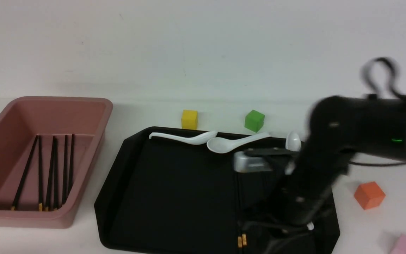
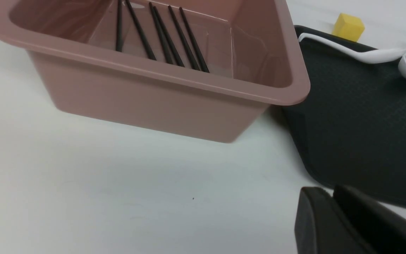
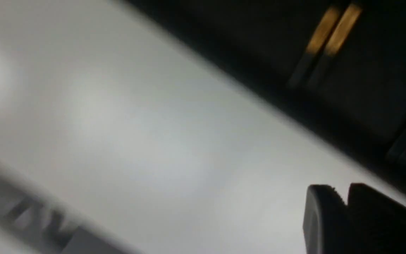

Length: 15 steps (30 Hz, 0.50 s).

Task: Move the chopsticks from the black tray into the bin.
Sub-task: Use the right arm to grab a pair of chopsticks

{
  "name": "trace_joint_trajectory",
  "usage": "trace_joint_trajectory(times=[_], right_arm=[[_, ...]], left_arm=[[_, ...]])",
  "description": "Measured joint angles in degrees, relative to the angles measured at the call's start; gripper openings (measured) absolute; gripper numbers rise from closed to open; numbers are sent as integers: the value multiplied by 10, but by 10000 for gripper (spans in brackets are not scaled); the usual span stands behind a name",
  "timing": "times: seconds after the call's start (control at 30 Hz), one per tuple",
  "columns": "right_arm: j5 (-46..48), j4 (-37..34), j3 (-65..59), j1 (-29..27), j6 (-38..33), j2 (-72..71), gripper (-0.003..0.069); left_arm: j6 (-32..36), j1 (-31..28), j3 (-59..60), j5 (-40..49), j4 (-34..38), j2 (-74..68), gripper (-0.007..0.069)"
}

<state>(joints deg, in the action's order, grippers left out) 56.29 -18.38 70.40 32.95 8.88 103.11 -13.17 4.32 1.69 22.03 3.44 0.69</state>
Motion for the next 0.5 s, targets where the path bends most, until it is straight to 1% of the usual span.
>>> trace_joint_trajectory(times=[0.03, 0.13, 0.17, 0.27, 0.4, 0.5], right_arm=[[2, 45, 24, 19, 55, 25, 154], [11, 129, 88, 54, 158, 78, 211], [15, 159, 112, 67, 191, 100, 243], [25, 192, 153, 83, 233, 139, 307], [33, 203, 187, 85, 259, 180, 396], [33, 206, 188, 82, 267, 189, 417]], left_arm=[[0, 0, 0, 0, 0, 0, 71], [0, 0, 0, 0, 0, 0, 76], [0, 0, 0, 0, 0, 0, 76], [0, 0, 0, 0, 0, 0, 78], [0, 0, 0, 0, 0, 0, 78], [0, 0, 0, 0, 0, 0, 78]])
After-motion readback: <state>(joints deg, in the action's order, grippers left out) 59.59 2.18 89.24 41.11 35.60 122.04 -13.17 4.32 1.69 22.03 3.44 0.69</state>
